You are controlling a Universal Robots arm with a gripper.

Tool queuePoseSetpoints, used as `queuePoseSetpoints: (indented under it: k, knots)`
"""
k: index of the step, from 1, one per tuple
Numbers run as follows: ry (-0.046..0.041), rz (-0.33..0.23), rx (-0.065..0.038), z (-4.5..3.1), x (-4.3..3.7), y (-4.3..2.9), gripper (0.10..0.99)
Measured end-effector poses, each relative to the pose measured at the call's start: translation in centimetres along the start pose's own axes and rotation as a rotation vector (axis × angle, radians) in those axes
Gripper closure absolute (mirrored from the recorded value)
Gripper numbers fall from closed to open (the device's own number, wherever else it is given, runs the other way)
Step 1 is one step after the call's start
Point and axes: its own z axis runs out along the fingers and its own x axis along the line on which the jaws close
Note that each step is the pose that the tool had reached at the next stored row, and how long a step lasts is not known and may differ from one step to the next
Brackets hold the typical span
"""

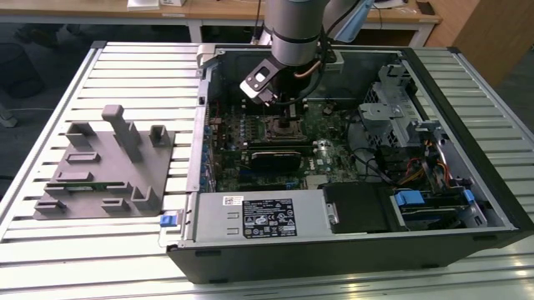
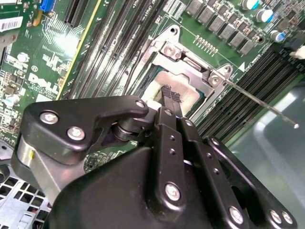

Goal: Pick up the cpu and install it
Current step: 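Close the cpu cover, then install the first cpu locking lever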

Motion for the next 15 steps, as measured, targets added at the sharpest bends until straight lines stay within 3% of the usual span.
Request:
queuePoseSetpoints:
  k: [15]
  knots:
    - [0.0002, 0.000, 0.000, -0.13, 0.00, 0.18, 0.980]
